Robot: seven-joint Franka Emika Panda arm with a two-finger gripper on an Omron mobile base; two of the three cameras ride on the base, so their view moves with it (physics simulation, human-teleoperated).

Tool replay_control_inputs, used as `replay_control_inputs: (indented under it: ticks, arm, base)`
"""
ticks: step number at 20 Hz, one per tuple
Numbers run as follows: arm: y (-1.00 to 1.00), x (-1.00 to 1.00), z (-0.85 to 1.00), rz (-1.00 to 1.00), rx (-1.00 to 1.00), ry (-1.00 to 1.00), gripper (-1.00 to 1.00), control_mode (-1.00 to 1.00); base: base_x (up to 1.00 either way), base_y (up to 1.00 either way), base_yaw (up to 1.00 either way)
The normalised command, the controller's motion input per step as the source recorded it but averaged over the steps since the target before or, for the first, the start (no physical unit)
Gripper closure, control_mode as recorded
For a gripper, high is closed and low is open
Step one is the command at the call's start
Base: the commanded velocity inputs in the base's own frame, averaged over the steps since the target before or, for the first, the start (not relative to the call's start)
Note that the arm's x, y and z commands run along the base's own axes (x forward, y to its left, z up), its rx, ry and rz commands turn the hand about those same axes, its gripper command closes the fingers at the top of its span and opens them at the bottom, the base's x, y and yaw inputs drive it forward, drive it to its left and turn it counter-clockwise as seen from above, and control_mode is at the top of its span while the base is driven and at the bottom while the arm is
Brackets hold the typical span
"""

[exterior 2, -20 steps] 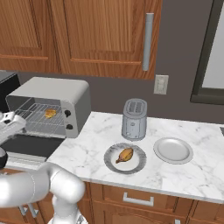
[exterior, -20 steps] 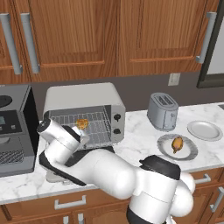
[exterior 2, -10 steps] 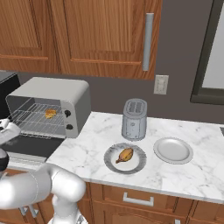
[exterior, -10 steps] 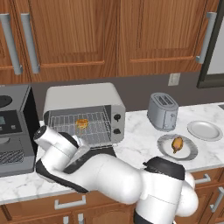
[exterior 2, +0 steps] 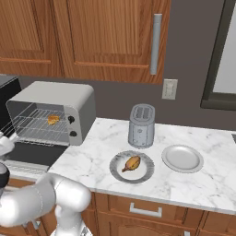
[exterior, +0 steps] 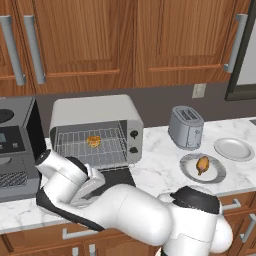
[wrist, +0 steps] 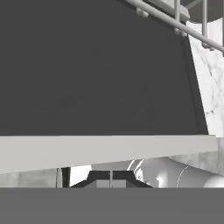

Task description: Open the toaster oven door. Place the bread on the bottom rack in the toaster oven and place the chicken drumstick on the top rack.

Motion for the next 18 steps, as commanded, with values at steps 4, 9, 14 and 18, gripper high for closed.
replay_control_inputs:
  ticks: [4,9,14,18]
  arm:
    - [-0.28,-0.29,0.68,-0.15,0.00,0.13,1.00,-1.00]
    - [-0.48,-0.31,0.39,-0.04,0.03,0.01,1.00,-1.00]
    - [-0.67,-0.11,0.18,0.00,0.01,-0.02,1.00,-1.00]
    - [-0.73,0.00,0.19,0.00,0.00,0.00,1.00,-1.00]
  base:
    - [0.00,0.00,0.00]
    - [0.00,0.00,0.00]
    - [0.00,0.00,0.00]
    - [0.00,0.00,0.00]
